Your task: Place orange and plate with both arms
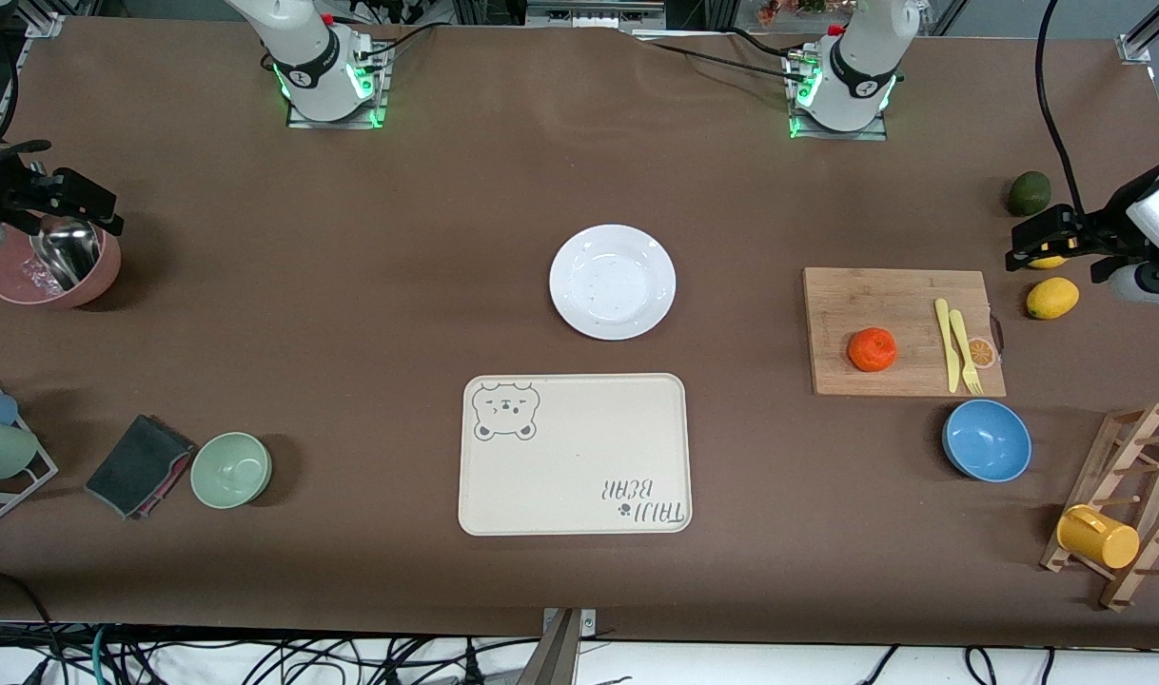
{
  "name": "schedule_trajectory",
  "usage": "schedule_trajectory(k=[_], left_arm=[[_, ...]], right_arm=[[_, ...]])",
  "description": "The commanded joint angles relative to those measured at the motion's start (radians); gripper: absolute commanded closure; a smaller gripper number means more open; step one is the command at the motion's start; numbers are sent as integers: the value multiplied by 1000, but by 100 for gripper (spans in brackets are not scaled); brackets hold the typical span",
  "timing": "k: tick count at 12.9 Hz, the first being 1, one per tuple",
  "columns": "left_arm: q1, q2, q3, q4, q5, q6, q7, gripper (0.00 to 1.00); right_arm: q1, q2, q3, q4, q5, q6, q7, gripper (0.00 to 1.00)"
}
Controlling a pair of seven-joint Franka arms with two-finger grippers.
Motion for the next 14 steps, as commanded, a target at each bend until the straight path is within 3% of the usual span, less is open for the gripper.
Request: schedule_trajectory(k=[1,14], left_arm=[[-1,1,-3,12,9,-15,47,0],[-7,32,-6,15,18,-12,50,0]], right_arm=[[1,-3,2,11,-4,-17,16,0],[3,-9,48,11,-1,-39,16,0]])
